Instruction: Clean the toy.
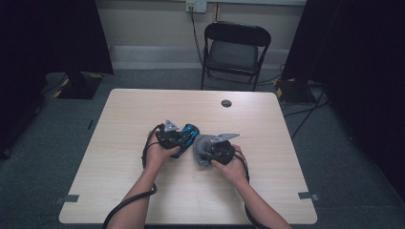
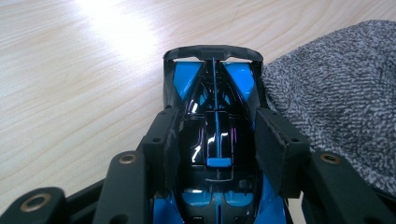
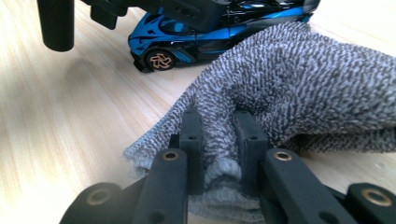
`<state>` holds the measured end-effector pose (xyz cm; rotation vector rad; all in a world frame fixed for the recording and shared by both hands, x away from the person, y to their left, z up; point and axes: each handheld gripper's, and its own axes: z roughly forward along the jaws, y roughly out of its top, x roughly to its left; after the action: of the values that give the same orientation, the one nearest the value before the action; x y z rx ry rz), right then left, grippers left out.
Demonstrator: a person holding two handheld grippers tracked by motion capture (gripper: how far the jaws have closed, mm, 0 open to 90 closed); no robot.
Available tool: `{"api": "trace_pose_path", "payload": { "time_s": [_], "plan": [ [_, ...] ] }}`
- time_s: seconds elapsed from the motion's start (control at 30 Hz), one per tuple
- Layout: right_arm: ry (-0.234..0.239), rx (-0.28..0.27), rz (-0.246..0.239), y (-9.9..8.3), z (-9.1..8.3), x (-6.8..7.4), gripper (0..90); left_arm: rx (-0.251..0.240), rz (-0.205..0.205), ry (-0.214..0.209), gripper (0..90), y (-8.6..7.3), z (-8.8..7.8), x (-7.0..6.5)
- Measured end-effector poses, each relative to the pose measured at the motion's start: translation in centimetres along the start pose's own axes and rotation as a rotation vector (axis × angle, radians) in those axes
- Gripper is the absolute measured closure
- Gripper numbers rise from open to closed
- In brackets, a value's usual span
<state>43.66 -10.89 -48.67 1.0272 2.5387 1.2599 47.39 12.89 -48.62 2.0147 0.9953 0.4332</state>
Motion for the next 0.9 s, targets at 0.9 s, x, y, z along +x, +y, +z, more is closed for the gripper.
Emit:
{"api": "trace_pose_path", "payload": {
  "time_s": [0.9],
  "plan": [
    [0.102,-0.008,-0.042,-0.3,0.9,3.0,76.8,0.003,0.002,0.006,51.2,0.0,0.0,0.0]
  ]
}}
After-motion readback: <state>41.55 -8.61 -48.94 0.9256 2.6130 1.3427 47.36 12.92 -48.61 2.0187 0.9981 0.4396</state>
